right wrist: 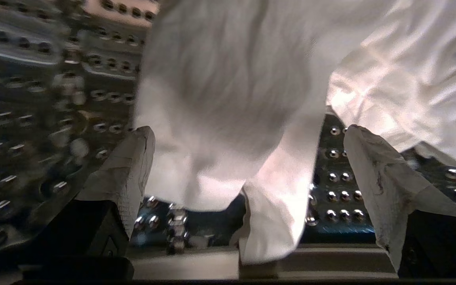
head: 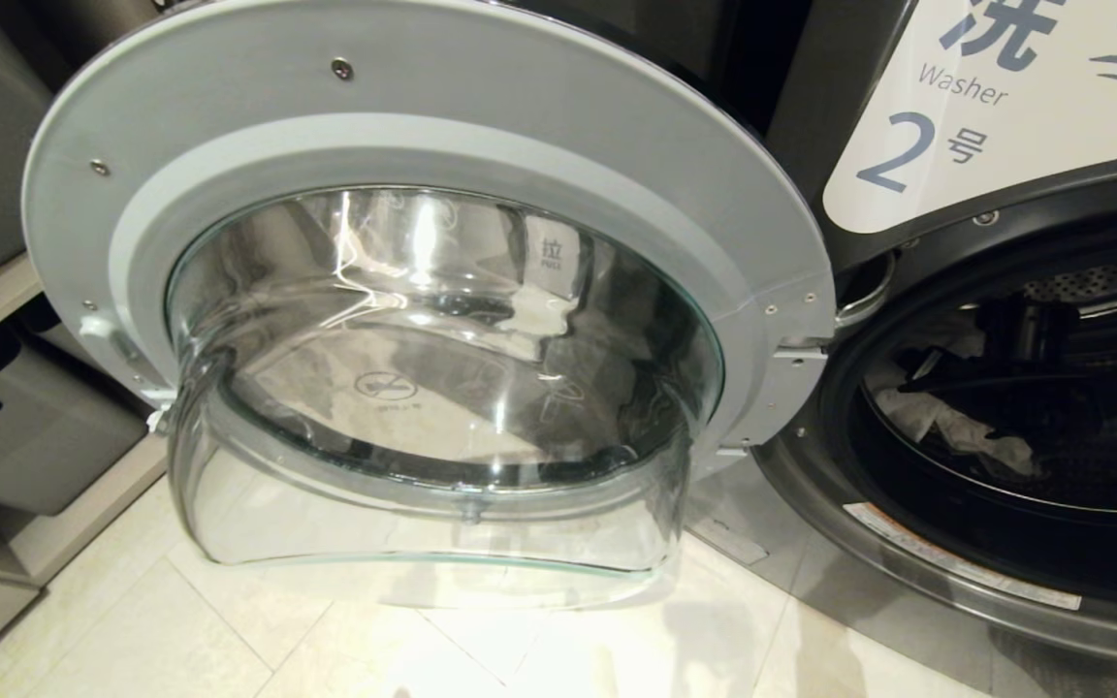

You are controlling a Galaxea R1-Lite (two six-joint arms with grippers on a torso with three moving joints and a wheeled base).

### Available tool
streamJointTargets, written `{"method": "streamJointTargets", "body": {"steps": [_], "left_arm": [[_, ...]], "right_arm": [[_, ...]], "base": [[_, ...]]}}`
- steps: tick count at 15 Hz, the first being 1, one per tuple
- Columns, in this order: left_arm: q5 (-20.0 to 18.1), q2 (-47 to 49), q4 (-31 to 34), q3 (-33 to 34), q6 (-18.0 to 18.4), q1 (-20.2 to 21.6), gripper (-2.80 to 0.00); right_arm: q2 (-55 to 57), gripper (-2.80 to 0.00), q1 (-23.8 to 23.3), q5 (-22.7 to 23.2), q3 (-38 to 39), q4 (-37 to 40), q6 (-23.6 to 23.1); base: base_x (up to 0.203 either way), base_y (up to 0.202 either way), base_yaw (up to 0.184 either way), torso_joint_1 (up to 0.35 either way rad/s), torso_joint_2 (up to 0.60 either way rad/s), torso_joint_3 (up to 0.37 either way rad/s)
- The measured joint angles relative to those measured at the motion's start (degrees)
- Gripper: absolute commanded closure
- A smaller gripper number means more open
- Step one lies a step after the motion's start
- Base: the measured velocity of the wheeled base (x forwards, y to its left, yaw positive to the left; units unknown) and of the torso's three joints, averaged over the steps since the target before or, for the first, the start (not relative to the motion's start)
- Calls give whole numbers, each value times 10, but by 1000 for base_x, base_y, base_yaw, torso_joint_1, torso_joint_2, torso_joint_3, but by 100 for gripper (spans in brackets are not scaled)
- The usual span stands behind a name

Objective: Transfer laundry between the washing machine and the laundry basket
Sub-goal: Pick a cloth and place it into the basket

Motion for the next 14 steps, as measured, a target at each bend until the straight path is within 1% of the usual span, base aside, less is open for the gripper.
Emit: {"method": "streamJointTargets", "body": {"steps": [3,5,7,9,11,14], "left_arm": [[0,0,0,0,0,0,0],[0,0,0,0,0,0,0],[0,0,0,0,0,0,0],[0,0,0,0,0,0,0],[0,0,0,0,0,0,0],[0,0,0,0,0,0,0]], "right_arm": [[30,-280,0,0,-52,27,20],[50,-280,0,-1,-104,62,41],[74,-280,0,-2,-163,99,51],[99,-280,0,-2,-210,110,53],[118,-280,0,0,-240,113,53],[144,-280,0,-3,-289,138,50]], "base": [[0,0,0,0,0,0],[0,0,0,0,0,0],[0,0,0,0,0,0],[0,0,0,0,0,0],[0,0,0,0,0,0],[0,0,0,0,0,0]]}}
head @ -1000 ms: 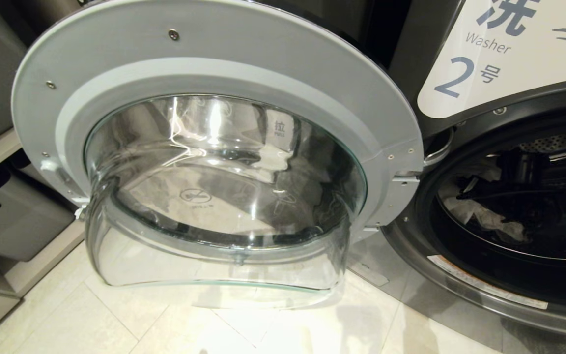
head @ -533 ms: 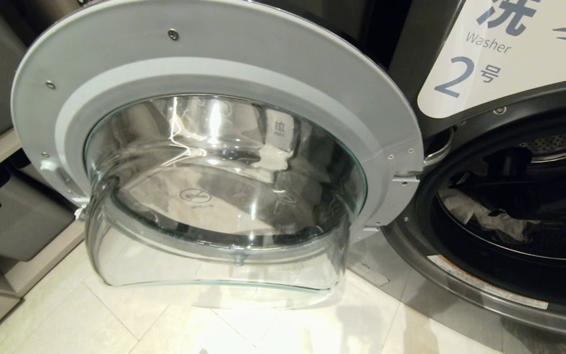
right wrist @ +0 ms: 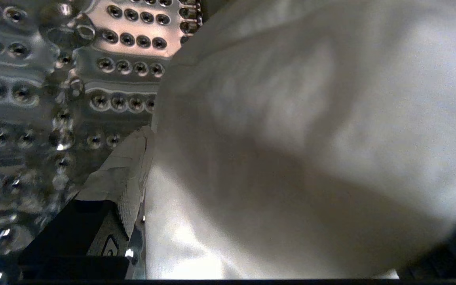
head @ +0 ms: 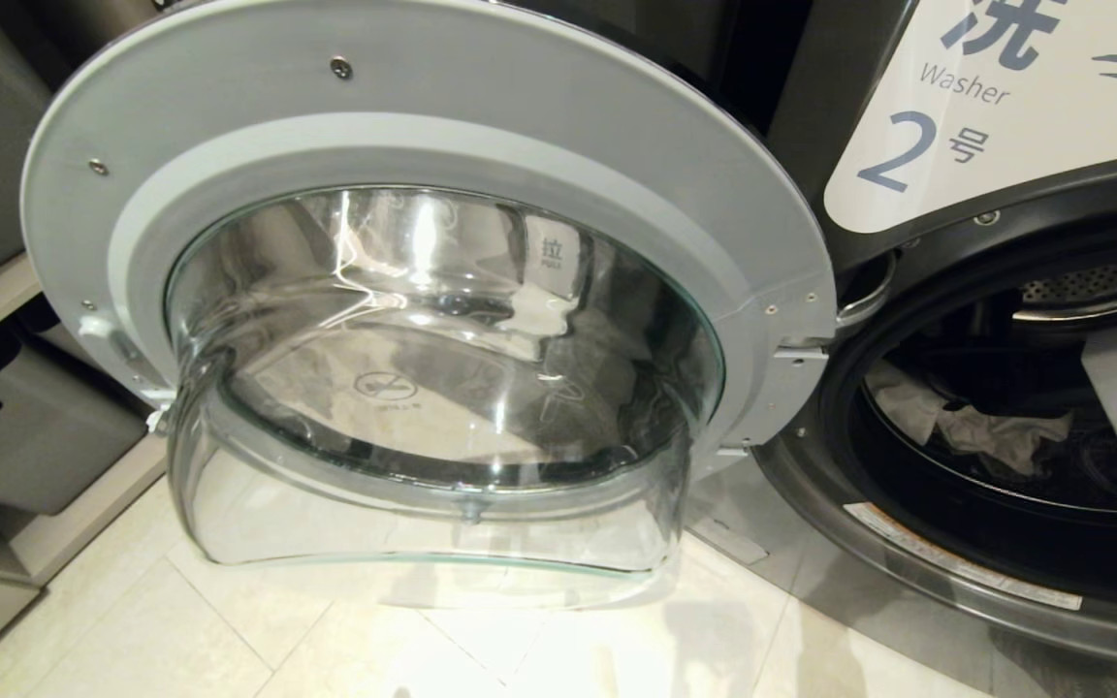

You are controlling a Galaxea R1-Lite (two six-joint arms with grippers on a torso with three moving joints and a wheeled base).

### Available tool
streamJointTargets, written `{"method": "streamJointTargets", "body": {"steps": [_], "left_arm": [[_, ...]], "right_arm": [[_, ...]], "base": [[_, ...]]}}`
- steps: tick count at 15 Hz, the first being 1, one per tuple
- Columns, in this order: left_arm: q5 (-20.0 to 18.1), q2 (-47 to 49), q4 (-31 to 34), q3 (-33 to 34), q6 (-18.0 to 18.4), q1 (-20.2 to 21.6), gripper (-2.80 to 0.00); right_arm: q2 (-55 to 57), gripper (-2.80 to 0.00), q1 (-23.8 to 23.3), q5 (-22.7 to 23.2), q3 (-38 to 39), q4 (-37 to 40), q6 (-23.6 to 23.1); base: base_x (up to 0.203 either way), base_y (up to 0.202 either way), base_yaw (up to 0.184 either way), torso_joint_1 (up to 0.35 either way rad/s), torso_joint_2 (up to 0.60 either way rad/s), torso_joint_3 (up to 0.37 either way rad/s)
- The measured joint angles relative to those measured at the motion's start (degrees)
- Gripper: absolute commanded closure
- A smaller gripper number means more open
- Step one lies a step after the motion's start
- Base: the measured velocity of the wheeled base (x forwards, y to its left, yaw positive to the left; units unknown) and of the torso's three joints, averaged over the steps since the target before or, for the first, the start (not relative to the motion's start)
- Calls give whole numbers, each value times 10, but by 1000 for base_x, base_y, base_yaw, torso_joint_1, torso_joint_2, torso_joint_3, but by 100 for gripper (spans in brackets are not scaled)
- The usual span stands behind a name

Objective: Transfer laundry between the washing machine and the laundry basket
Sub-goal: Pick a cloth and place it into the basket

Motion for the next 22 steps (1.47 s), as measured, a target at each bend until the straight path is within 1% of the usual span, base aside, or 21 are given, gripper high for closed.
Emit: {"method": "streamJointTargets", "body": {"steps": [1,3,6,10,14,16,18,20,22], "left_arm": [[0,0,0,0,0,0,0],[0,0,0,0,0,0,0],[0,0,0,0,0,0,0],[0,0,0,0,0,0,0],[0,0,0,0,0,0,0],[0,0,0,0,0,0,0],[0,0,0,0,0,0,0],[0,0,0,0,0,0,0],[0,0,0,0,0,0,0]], "right_arm": [[7,0,0,-2,-13,7,-2],[18,0,0,-6,-32,10,-4],[29,0,0,-25,-43,13,-5],[31,0,0,-43,-41,23,-4],[-1,0,-2,-42,-14,47,-3],[-41,0,-3,-40,26,62,-2],[-93,0,-4,-41,99,59,-6],[-155,0,-8,-41,196,38,-27],[-230,0,-10,-40,320,6,-58]], "base": [[0,0,0,0,0,0],[0,0,0,0,0,0],[0,0,0,0,0,0],[0,0,0,0,0,0],[0,0,0,0,0,0],[0,0,0,0,0,0],[0,0,0,0,0,0],[0,0,0,0,0,0],[0,0,0,0,0,0]]}}
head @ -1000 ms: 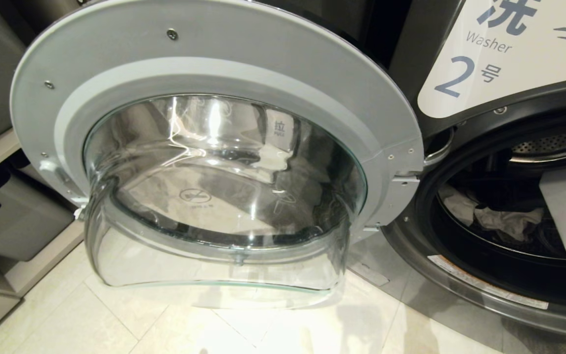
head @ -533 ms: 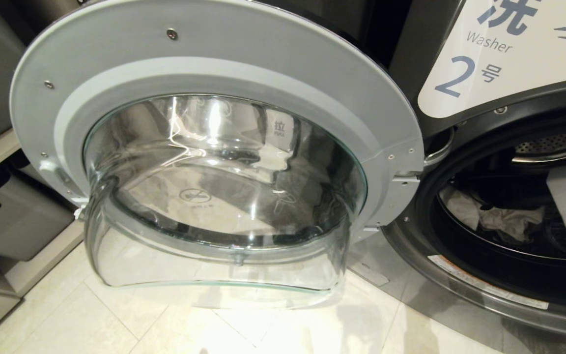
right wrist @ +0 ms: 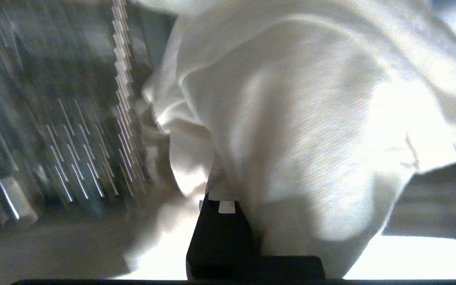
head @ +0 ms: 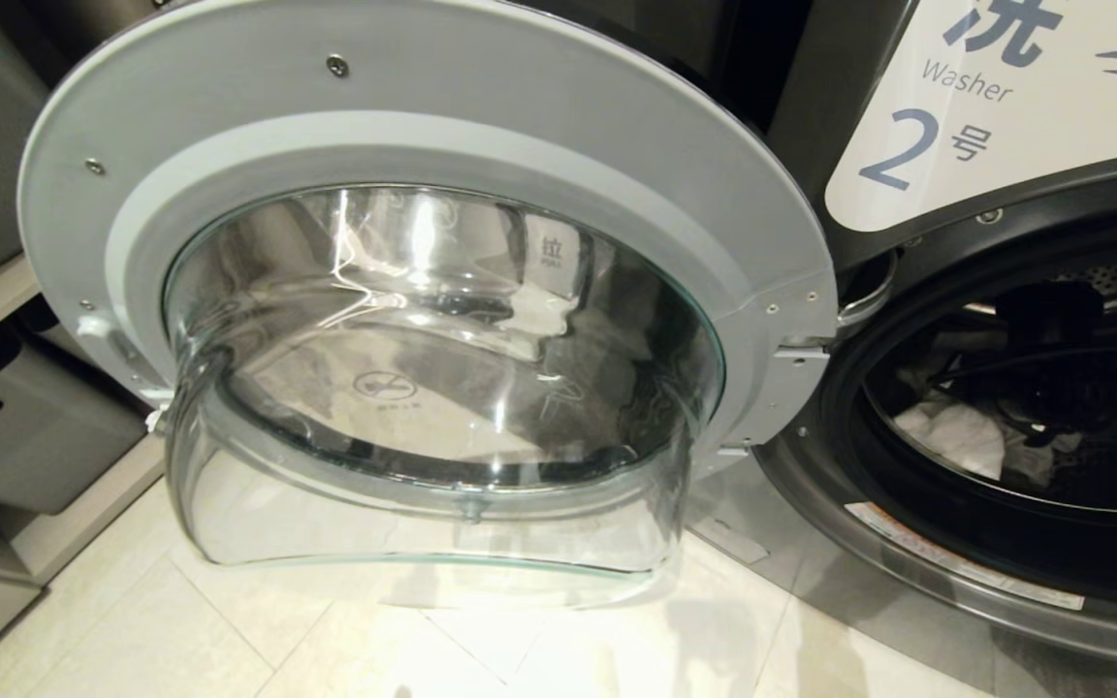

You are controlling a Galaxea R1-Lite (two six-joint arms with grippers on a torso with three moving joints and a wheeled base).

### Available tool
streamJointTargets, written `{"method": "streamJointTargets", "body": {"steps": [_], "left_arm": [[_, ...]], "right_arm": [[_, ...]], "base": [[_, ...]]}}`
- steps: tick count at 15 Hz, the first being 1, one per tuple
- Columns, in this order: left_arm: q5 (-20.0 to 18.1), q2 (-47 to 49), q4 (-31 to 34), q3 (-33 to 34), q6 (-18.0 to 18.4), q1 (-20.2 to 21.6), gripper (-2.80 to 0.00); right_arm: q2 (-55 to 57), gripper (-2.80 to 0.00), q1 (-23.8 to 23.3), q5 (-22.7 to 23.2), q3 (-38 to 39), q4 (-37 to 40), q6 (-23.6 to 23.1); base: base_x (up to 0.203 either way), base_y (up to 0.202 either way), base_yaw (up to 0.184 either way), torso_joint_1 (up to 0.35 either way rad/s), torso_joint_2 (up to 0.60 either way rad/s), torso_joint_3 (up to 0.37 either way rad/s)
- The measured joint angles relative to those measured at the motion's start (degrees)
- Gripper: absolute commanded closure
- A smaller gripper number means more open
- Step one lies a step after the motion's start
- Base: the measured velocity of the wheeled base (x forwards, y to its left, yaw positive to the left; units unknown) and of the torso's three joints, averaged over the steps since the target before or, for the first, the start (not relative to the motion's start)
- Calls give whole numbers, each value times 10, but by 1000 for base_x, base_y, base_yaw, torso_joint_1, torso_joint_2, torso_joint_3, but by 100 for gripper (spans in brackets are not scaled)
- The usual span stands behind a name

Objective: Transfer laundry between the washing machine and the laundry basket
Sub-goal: Pick a cloth and place it into the basket

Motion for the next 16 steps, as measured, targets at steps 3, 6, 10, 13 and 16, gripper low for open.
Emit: {"method": "streamJointTargets", "body": {"steps": [3,6,10,13,16], "left_arm": [[0,0,0,0,0,0,0],[0,0,-1,0,0,1,0],[0,0,0,0,0,0,0],[0,0,0,0,0,0,0],[0,0,0,0,0,0,0]], "right_arm": [[-136,0,-5,1,175,-50,-46],[-281,0,-2,-2,307,-62,-83],[-413,0,12,-15,400,-38,-112],[-490,0,32,-17,452,-27,-160],[-559,0,53,-22,473,45,-190]], "base": [[0,0,0,0,0,0],[0,0,0,0,0,0],[0,0,0,0,0,0],[0,0,0,0,0,0],[0,0,0,0,0,0]]}}
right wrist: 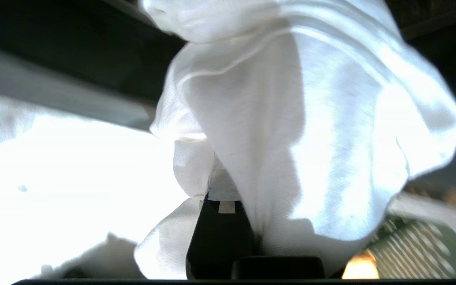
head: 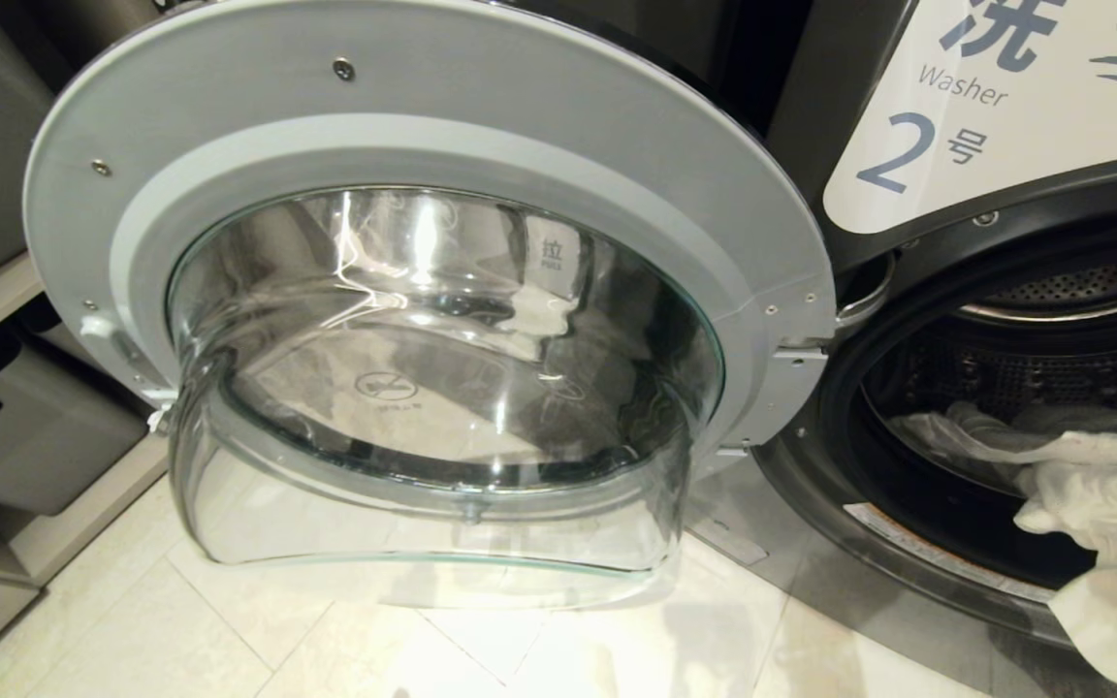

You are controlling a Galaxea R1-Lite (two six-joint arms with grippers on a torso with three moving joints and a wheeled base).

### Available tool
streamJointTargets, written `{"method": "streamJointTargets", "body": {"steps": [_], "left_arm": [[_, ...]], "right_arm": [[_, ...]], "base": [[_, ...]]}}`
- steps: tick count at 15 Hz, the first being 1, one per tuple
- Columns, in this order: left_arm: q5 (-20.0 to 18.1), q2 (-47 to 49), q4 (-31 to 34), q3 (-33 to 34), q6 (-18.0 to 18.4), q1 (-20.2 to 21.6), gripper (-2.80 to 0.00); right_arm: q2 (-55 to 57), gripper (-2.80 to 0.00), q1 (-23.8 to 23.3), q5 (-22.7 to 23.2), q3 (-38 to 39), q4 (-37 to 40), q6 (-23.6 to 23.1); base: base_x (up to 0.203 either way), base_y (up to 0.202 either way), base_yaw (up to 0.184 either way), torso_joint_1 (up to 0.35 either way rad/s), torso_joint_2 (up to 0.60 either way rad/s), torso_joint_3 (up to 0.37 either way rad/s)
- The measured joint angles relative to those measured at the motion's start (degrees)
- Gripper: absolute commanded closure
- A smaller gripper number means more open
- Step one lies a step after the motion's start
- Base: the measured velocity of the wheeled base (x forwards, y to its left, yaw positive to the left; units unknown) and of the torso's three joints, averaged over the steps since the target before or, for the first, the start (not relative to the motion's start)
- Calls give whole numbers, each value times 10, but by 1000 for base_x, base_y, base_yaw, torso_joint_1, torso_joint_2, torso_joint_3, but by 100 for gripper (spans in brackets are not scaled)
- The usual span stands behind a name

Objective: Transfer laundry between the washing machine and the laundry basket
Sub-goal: Pick a cloth and place it into the basket

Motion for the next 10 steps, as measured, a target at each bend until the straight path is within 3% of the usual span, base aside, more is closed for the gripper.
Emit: {"method": "streamJointTargets", "body": {"steps": [3,6,10], "left_arm": [[0,0,0,0,0,0,0],[0,0,0,0,0,0,0],[0,0,-1,0,0,0,0]], "right_arm": [[-61,0,5,-12,-14,101,-3],[-114,0,5,-14,-36,136,-18],[-137,0,15,-15,-42,138,-21]], "base": [[0,0,0,0,0,0],[0,0,0,0,0,0],[3,6,-127,4,0,3]]}}
